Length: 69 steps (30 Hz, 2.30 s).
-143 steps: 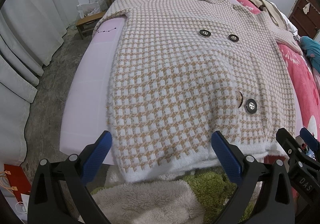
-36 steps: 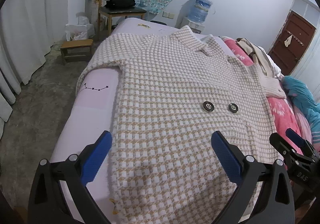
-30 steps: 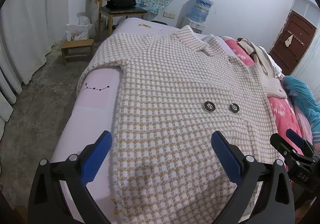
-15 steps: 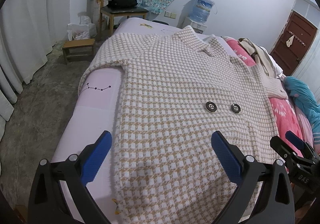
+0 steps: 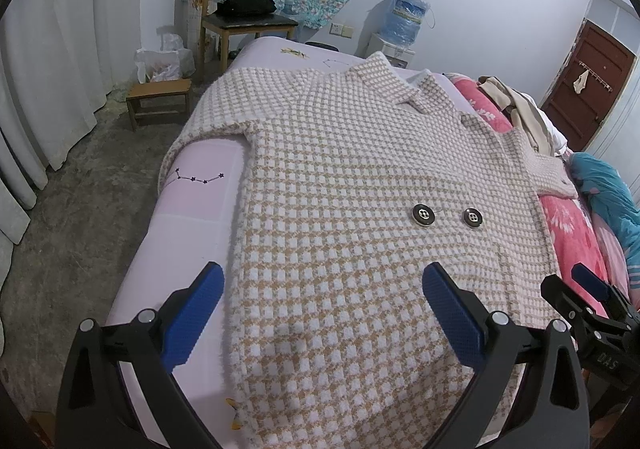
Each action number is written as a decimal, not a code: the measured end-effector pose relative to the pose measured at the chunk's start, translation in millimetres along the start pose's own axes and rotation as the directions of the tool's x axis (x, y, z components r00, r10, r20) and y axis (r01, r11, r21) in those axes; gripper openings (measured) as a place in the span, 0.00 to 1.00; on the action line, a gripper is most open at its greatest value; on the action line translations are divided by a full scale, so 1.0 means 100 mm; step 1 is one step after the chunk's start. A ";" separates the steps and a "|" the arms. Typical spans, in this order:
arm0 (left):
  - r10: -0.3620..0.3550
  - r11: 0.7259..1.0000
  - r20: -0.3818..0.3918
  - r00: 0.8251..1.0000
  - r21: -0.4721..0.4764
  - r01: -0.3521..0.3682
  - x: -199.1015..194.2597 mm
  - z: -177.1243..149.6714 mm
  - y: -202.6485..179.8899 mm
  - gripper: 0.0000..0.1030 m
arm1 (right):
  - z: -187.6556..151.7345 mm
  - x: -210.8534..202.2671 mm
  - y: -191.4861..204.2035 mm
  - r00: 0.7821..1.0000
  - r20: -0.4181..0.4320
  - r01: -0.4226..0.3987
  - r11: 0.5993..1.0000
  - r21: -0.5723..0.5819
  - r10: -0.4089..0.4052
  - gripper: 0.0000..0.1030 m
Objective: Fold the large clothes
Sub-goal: 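Move the left tool toward the coat sleeve at the bed edge, then grasp the coat sleeve with the left tool and lift it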
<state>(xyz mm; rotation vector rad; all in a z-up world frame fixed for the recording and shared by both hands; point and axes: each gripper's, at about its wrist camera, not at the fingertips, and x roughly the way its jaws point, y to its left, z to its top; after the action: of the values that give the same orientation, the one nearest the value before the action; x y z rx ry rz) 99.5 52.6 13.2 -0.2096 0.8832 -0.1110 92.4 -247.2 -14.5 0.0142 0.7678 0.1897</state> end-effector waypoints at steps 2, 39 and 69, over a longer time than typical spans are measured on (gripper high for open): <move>0.003 1.000 0.002 1.000 -0.001 -0.003 0.00 0.00 0.01 0.95 | -0.01 0.00 0.01 1.000 0.000 0.001 1.000 -0.001 -0.001 0.94; -0.507 0.167 0.093 0.857 -0.965 0.203 1.83 0.22 3.06 0.83 | 0.45 0.82 0.75 0.992 -0.077 -0.108 0.980 -0.164 0.097 0.93; -0.224 0.234 0.130 0.966 -0.955 0.182 2.00 0.51 3.94 0.08 | 0.57 1.05 0.74 0.994 -0.105 -0.003 0.991 -0.137 -0.011 0.93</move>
<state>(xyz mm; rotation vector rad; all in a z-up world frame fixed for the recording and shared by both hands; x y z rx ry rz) 269.6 406.6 -195.8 -1.5507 0.8464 0.2252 192.9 -152.9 -39.9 -0.1284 0.8587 0.2407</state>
